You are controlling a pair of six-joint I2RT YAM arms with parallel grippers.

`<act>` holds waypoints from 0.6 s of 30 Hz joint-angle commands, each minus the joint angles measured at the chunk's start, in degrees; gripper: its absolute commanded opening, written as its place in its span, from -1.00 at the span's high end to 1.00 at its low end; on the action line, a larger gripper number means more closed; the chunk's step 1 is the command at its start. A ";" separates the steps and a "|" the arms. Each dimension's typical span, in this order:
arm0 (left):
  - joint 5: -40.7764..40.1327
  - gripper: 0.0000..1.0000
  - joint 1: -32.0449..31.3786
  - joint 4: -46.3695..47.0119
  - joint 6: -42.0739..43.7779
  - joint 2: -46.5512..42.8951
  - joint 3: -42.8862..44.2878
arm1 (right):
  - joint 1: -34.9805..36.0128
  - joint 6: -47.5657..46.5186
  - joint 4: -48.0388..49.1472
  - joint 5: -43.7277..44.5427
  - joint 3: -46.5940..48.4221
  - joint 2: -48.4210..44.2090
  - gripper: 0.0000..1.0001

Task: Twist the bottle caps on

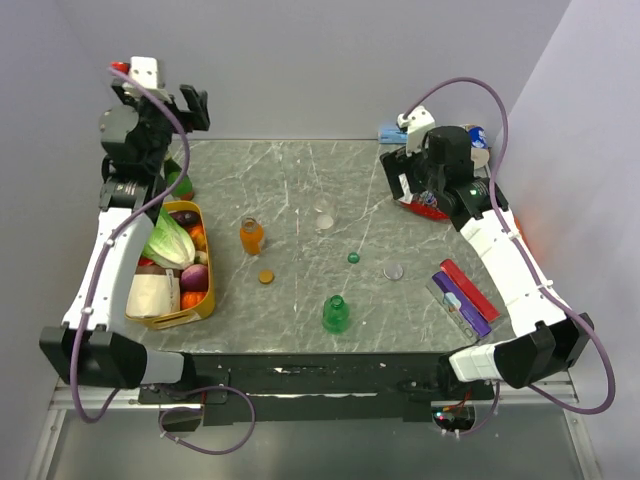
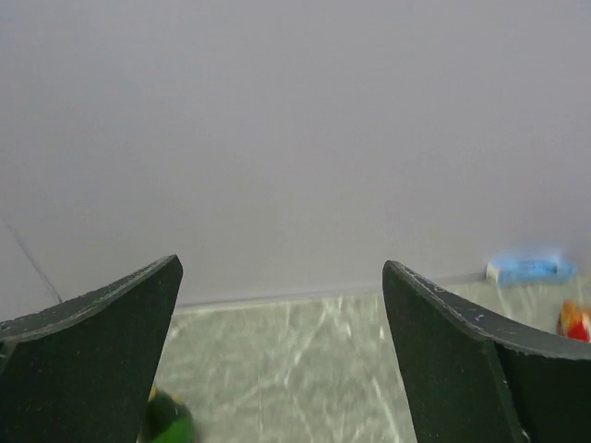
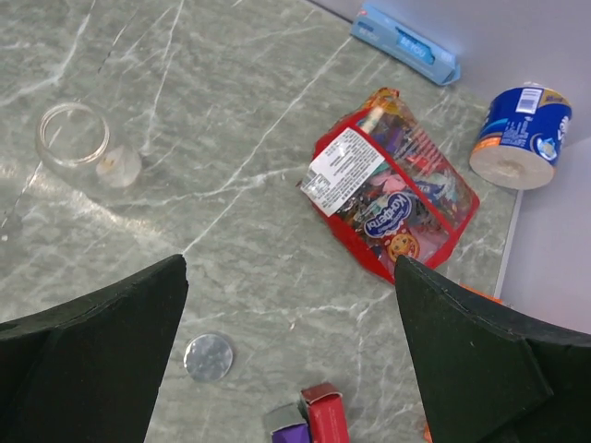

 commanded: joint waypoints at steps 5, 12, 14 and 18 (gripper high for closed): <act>14.35 -0.92 -1.15 -5.56 6.80 1.62 2.35 | 0.17 -15.92 -10.51 -22.50 -3.06 -8.90 -0.96; 21.13 -0.92 -4.84 -8.70 4.34 -1.28 -2.66 | 9.12 -25.60 -22.11 -30.91 -11.78 -15.69 -0.74; 21.67 -0.96 -5.63 -11.00 5.57 -2.33 -3.62 | 12.28 -25.34 -23.34 -31.00 -12.74 -15.51 -0.65; 17.98 -0.95 -8.44 -9.09 4.34 -8.21 -14.66 | 16.15 -27.26 -24.48 -31.78 -13.10 -13.85 -0.62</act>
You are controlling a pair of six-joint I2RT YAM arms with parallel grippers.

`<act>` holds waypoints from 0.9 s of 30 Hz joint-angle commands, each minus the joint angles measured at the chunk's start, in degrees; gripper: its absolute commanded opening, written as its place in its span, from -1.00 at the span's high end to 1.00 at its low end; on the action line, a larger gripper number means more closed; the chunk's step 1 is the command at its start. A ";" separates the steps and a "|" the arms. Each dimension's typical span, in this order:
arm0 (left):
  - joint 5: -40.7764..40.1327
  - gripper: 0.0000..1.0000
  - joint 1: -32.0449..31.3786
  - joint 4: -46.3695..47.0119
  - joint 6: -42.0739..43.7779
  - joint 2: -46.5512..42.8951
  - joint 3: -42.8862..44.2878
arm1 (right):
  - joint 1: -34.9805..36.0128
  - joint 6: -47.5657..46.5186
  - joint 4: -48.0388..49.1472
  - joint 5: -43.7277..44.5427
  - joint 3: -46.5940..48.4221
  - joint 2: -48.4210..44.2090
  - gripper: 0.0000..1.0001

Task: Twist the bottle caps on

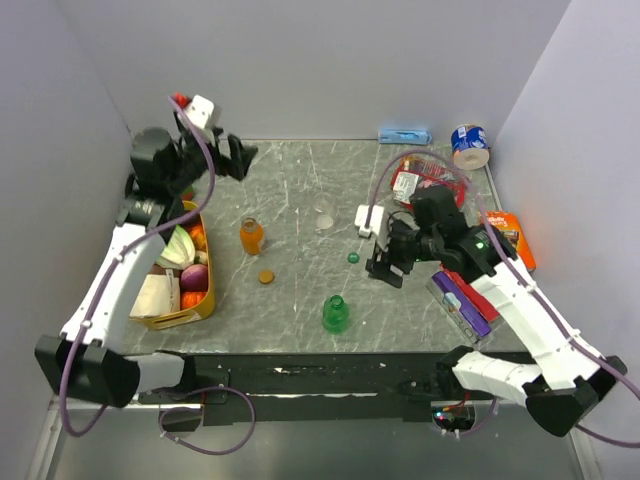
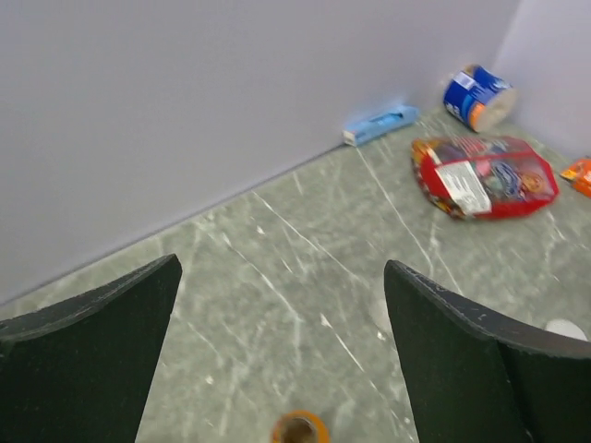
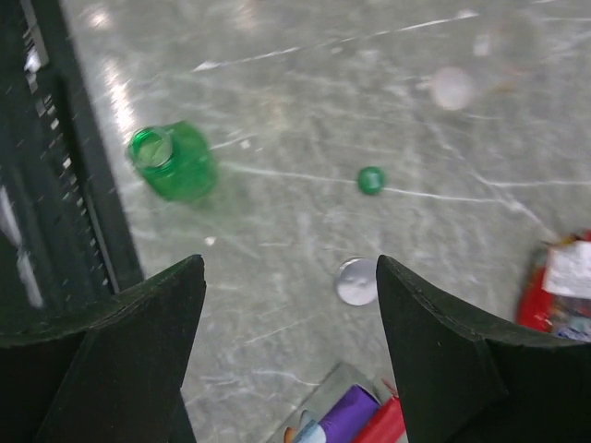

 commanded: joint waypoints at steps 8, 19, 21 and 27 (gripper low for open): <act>-1.76 -0.92 -2.15 -6.06 10.62 -9.23 -10.10 | 7.82 -15.51 -0.87 -10.04 -5.18 2.14 -0.61; 2.71 -0.92 1.79 -5.20 0.97 -18.80 -18.07 | 15.47 -2.59 9.68 -6.19 -10.54 4.60 -0.59; 4.99 -0.93 5.22 -5.28 -3.92 -19.77 -19.05 | 15.47 -2.15 10.47 -6.10 -11.34 5.56 -0.55; 7.29 -0.94 7.43 -6.50 -6.07 -21.44 -19.75 | 15.38 2.85 16.25 -5.93 -13.18 6.44 -0.50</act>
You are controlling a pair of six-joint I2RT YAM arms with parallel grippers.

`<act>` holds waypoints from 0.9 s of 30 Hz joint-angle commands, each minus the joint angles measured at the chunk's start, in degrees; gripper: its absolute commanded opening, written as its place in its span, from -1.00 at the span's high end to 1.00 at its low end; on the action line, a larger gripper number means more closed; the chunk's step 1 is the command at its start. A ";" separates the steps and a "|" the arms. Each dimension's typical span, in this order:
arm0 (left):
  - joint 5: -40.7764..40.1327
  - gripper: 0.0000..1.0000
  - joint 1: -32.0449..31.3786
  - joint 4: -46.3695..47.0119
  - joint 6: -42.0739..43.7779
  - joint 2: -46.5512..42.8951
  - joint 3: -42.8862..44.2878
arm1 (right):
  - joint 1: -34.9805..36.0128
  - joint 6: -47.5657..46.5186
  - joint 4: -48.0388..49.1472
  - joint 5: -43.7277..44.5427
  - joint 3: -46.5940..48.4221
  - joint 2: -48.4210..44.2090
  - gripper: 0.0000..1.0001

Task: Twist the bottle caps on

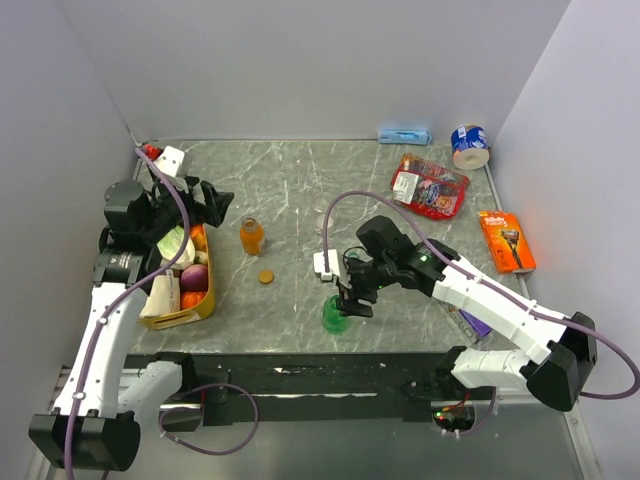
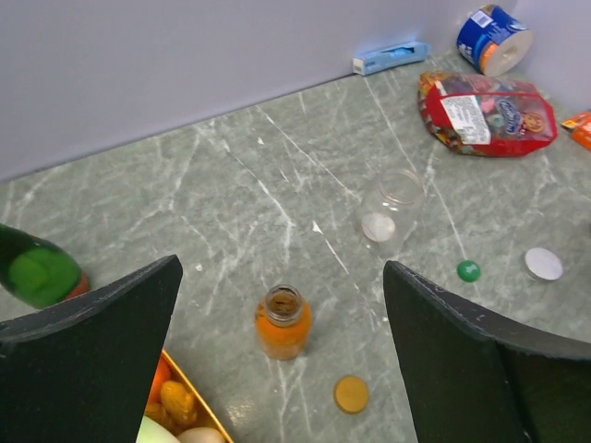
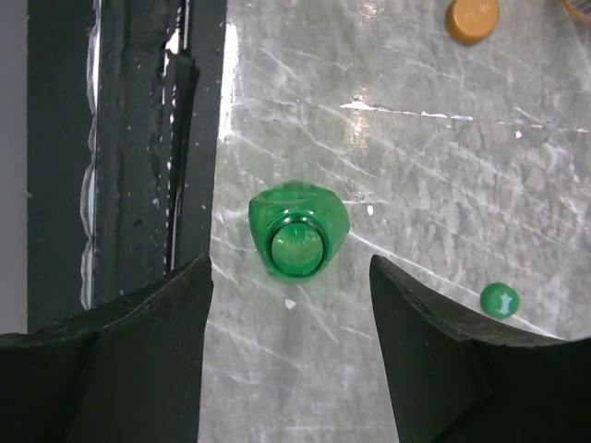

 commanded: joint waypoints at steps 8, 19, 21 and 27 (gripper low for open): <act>5.41 -0.95 0.23 2.30 -5.52 -1.38 -3.02 | -0.05 4.50 7.20 1.27 -1.80 1.42 -0.33; 8.84 -0.98 0.15 4.23 -5.53 1.43 -3.55 | 0.04 3.62 7.29 1.71 -1.89 3.18 -0.01; 9.37 -0.98 -0.29 4.85 -5.53 2.14 -4.07 | 0.04 3.53 7.20 2.32 -1.71 3.27 0.15; 14.98 -0.93 -5.91 9.15 0.61 -0.49 -11.44 | -1.18 2.65 1.24 4.52 4.78 2.48 1.00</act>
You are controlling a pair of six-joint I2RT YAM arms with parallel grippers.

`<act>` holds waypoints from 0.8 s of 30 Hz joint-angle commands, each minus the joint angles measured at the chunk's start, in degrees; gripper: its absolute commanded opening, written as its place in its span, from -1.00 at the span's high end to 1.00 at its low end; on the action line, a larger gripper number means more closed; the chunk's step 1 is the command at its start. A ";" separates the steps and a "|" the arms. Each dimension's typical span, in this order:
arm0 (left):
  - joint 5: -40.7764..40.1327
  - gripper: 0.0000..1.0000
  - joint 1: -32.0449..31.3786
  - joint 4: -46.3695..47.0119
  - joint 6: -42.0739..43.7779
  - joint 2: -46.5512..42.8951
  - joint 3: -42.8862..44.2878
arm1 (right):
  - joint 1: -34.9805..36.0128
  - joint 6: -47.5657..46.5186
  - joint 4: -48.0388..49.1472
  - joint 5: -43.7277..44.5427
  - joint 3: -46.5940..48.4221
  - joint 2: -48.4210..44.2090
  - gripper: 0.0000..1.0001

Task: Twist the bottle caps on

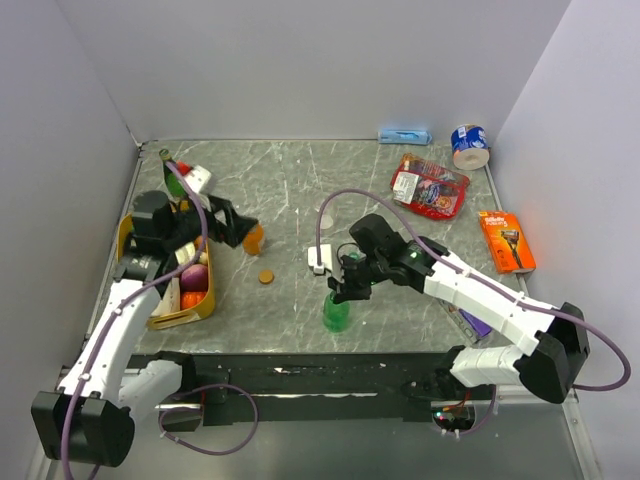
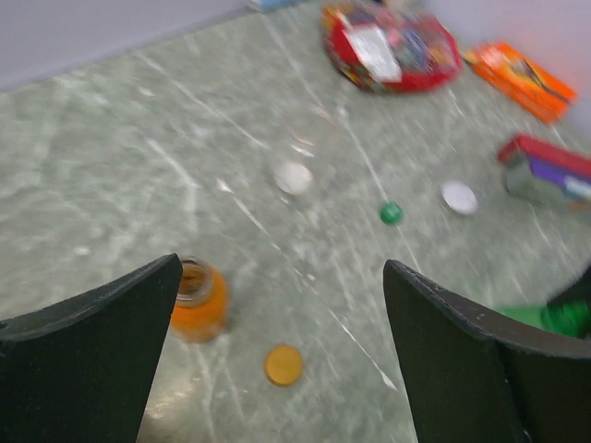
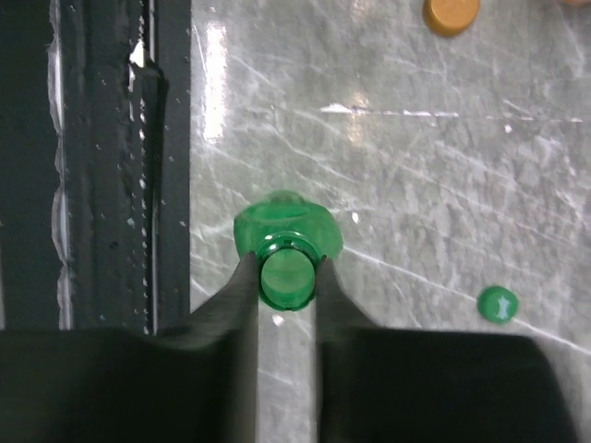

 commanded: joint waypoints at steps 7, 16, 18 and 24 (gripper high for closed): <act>14.49 -0.93 -11.32 3.71 12.89 -6.16 -8.38 | -8.28 6.67 -16.71 -1.31 27.24 3.81 1.00; 12.83 -0.93 -20.73 11.18 11.56 -0.37 -7.15 | -8.38 6.60 -17.60 -2.63 38.16 7.51 1.00; 12.47 -0.93 -21.79 13.20 11.13 0.95 -6.80 | -8.38 7.30 -17.16 -2.80 39.39 7.94 1.00; 10.98 -0.92 -25.48 17.33 9.11 4.38 -6.71 | -7.59 8.53 -17.25 -4.82 44.48 10.41 1.00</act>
